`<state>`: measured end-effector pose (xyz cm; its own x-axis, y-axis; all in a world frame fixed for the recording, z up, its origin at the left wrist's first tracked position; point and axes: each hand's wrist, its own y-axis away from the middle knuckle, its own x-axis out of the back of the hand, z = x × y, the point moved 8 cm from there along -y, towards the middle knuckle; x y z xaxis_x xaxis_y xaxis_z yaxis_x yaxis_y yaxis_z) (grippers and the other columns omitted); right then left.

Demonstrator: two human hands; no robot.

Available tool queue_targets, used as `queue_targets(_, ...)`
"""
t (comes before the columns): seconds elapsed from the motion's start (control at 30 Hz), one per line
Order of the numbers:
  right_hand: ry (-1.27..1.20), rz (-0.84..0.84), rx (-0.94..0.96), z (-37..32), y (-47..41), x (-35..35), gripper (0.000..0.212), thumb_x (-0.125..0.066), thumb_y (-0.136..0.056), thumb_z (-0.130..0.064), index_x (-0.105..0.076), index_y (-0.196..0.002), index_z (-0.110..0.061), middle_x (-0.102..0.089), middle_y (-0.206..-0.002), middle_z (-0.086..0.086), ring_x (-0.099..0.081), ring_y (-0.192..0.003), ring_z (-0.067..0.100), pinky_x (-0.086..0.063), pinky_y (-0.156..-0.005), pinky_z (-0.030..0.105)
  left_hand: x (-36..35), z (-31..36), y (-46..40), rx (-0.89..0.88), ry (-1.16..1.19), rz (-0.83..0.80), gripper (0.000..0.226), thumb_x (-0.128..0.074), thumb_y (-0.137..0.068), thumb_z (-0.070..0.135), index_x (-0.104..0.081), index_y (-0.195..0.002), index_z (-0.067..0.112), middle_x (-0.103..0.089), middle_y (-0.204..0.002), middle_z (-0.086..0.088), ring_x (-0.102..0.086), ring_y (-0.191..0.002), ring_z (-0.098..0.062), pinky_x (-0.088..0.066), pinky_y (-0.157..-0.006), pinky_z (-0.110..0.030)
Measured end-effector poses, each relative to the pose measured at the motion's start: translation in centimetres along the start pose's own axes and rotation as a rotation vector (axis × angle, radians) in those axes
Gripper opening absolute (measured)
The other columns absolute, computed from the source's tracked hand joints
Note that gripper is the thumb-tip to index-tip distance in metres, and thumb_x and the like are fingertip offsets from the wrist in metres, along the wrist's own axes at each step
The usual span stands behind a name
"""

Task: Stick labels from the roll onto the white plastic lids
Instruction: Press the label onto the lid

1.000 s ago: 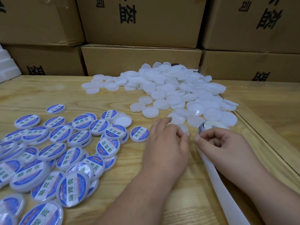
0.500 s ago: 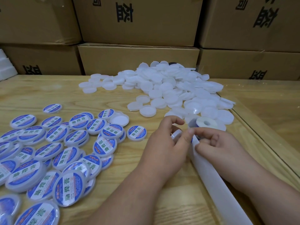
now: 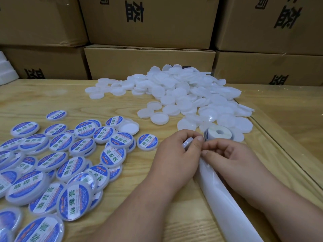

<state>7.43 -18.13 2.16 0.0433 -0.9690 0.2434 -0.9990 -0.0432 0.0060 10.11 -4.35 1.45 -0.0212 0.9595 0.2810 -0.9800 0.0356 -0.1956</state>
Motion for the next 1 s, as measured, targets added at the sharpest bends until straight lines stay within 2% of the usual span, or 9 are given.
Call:
queue_targets(0.13, -0.026, 0.114, -0.063, 0.6, 0.0, 1.2, 0.028, -0.057, -0.093, -0.005, -0.079, -0.083, -0.020, -0.066, -0.055, -0.002, -0.054, -0.040, 0.010, -0.039, -0.038, 0.016, -0.5, -0.1, 0.1, 0.017, 0.022, -0.055, 0.007, -0.069, -0.088, 0.038, -0.069, -0.095, 0.039, -0.071, -0.091, 0.027, -0.067, -0.083, 0.006, -0.053, -0.071, -0.013)
queue_targets(0.23, 0.027, 0.209, -0.082, 0.8, -0.2, 2.2, 0.025, -0.056, -0.091, -0.003, -0.076, -0.085, -0.017, -0.071, -0.058, -0.004, -0.050, -0.033, 0.009, -0.036, -0.035, 0.013, -0.6, -0.2, 0.2, 0.039, 0.023, -0.068, 0.009, -0.068, -0.088, 0.035, -0.067, -0.096, 0.039, -0.072, -0.085, 0.023, -0.067, -0.075, 0.001, -0.054, -0.065, -0.014)
queue_targets(0.33, 0.086, 0.299, -0.072, 1.0, -0.3, 3.3, 0.023, -0.059, -0.089, -0.014, -0.077, -0.081, -0.025, -0.076, -0.072, -0.006, -0.060, -0.041, 0.011, -0.042, -0.043, 0.019, -0.6, -0.2, 0.3, 0.051, 0.027, -0.061, 0.009, -0.066, -0.088, 0.032, -0.068, -0.094, 0.038, -0.068, -0.076, 0.026, -0.060, -0.061, 0.003, -0.044, -0.052, -0.009)
queue_targets(0.4, 0.128, 0.339, -0.045, 0.8, -0.2, 3.9, 0.027, -0.059, -0.088, -0.021, -0.074, -0.082, -0.043, -0.076, -0.072, -0.006, -0.066, -0.050, 0.011, -0.044, -0.054, 0.027, -0.7, -0.2, 0.3, 0.054, 0.030, -0.070, 0.007, -0.066, -0.089, 0.032, -0.068, -0.093, 0.037, -0.065, -0.070, 0.027, -0.056, -0.057, 0.005, -0.040, -0.050, -0.008)
queue_targets(0.47, 0.134, 0.356, -0.027, 0.7, -0.2, 4.3, 0.029, -0.059, -0.089, -0.023, -0.072, -0.082, -0.049, -0.075, -0.070, -0.005, -0.066, -0.051, 0.010, -0.043, -0.056, 0.028, -0.7, -0.1, 0.4, 0.054, 0.039, -0.075, 0.003, -0.068, -0.089, 0.034, -0.068, -0.091, 0.037, -0.065, -0.071, 0.028, -0.057, -0.058, 0.006, -0.039, -0.050, -0.006)
queue_targets(0.6, 0.076, 0.275, -0.035, 0.6, -0.2, 3.7, 0.022, -0.062, -0.090, -0.023, -0.076, -0.074, -0.026, -0.076, -0.072, -0.003, -0.060, -0.045, 0.013, -0.040, -0.040, 0.018, -0.8, 0.3, 0.5, 0.041, 0.065, -0.102, 0.006, -0.065, -0.093, 0.033, -0.070, -0.089, 0.034, -0.070, -0.072, 0.021, -0.062, -0.061, 0.006, -0.043, -0.055, -0.007)
queue_targets(0.7, 0.083, 0.154, -0.020, 0.4, -0.1, 2.6, 0.026, -0.064, -0.086, -0.033, -0.074, -0.071, -0.014, -0.070, -0.061, 0.001, -0.055, -0.044, 0.013, -0.038, -0.040, 0.017, -0.8, 0.4, 0.5, 0.040, 0.056, -0.113, 0.007, -0.067, -0.092, 0.031, -0.073, -0.089, 0.034, -0.072, -0.078, 0.020, -0.065, -0.067, 0.005, -0.046, -0.058, -0.008)
queue_targets(0.83, 0.144, 0.082, 0.030, 0.0, -0.1, 2.1, 0.031, -0.059, -0.073, -0.039, -0.066, -0.071, -0.009, -0.052, -0.053, 0.003, -0.043, -0.047, 0.013, -0.034, -0.043, 0.020, -0.8, 0.5, 0.5, 0.026, 0.025, -0.117, 0.004, -0.070, -0.090, 0.035, -0.073, -0.088, 0.035, -0.073, -0.085, 0.020, -0.066, -0.076, 0.003, -0.051, -0.066, -0.012)
queue_targets(1.0, 0.212, 0.020, 0.110, -0.2, -0.4, 1.6, 0.021, -0.064, -0.086, -0.021, -0.066, -0.068, -0.011, -0.047, -0.052, -0.002, -0.037, -0.049, 0.010, -0.031, -0.045, 0.017, -0.9, 0.6, 0.7, 0.022, 0.013, -0.140, 0.007, -0.067, -0.092, 0.035, -0.073, -0.088, 0.034, -0.073, -0.083, 0.019, -0.065, -0.074, 0.004, -0.050, -0.064, -0.012)
